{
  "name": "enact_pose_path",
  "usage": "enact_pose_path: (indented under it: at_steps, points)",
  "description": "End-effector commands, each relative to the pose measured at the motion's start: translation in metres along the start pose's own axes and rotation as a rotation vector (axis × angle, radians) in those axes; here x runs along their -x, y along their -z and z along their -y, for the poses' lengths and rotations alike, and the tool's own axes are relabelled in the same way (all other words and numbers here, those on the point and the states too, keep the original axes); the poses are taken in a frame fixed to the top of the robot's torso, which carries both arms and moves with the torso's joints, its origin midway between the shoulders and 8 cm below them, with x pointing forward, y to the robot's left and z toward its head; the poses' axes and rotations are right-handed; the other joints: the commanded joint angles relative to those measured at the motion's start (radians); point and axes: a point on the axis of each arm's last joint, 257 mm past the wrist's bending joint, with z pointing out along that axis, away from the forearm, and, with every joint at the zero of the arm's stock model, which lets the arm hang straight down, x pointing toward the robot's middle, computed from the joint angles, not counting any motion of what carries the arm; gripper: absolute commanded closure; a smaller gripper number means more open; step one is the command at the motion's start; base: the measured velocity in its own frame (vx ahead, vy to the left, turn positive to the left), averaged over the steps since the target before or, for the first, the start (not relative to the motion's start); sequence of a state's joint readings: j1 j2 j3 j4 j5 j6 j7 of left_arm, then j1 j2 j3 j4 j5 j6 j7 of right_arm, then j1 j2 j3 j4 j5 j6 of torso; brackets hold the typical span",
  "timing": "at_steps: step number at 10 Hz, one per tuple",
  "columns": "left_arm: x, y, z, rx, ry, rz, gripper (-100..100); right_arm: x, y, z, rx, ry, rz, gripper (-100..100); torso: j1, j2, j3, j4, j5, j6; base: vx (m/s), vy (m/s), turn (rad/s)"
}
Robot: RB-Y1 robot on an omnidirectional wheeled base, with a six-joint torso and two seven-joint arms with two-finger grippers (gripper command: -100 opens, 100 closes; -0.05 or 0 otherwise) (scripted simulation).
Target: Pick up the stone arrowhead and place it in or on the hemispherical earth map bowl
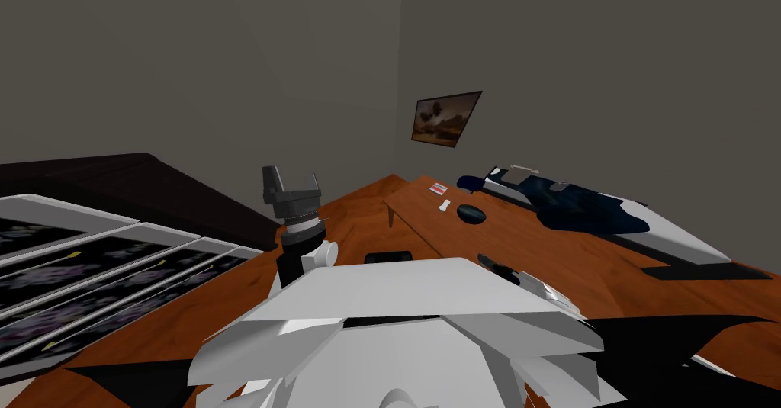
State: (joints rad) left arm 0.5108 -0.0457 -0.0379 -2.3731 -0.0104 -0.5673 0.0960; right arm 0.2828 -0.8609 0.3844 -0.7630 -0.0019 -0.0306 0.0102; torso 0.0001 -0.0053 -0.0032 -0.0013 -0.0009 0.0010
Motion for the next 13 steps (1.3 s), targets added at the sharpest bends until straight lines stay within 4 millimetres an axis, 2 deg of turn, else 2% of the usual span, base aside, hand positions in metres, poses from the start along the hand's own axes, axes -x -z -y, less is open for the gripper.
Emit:
enact_pose_path:
  at_steps: [1,3,4,5,8,12,13]
  points:
    - [0.000,0.000,0.000,0.000,0.000,0.000,0,-0.004,0.004,0.005,0.015,0.021,-0.017,100,0.000,0.000,0.000,0.000,0.000,0.000,0.084,0.057,-0.109]
    - [0.000,0.000,0.000,0.000,0.000,0.000,0,-0.004,0.003,0.004,0.012,0.014,-0.015,100,0.001,0.001,0.000,0.000,0.000,0.000,0.042,0.032,-0.043]
    - [0.000,0.000,0.000,0.000,0.000,0.000,0,-0.005,0.003,0.004,0.014,0.012,-0.016,0,0.000,0.002,0.001,0.001,0.000,0.000,0.000,0.000,0.000]
    - [0.000,0.000,0.000,0.000,0.000,0.000,0,0.007,0.005,0.013,0.002,0.010,-0.009,100,-0.001,0.004,0.002,0.001,0.000,0.000,-0.009,0.009,0.113]
    - [0.000,0.000,0.000,0.000,0.000,0.000,0,0.030,0.007,0.027,-0.017,0.012,0.007,100,-0.002,0.005,0.003,0.001,0.001,-0.001,-0.021,0.001,0.114]
    - [0.000,0.000,0.000,0.000,0.000,0.000,0,0.077,0.015,0.050,-0.054,0.018,0.044,100,-0.001,0.006,0.003,0.001,0.002,-0.001,-0.037,0.010,0.131]
    - [0.000,0.000,0.000,0.000,0.000,0.000,0,0.077,0.015,0.050,-0.054,0.018,0.044,100,0.000,0.006,0.004,0.002,0.002,-0.002,-0.024,0.001,0.043]
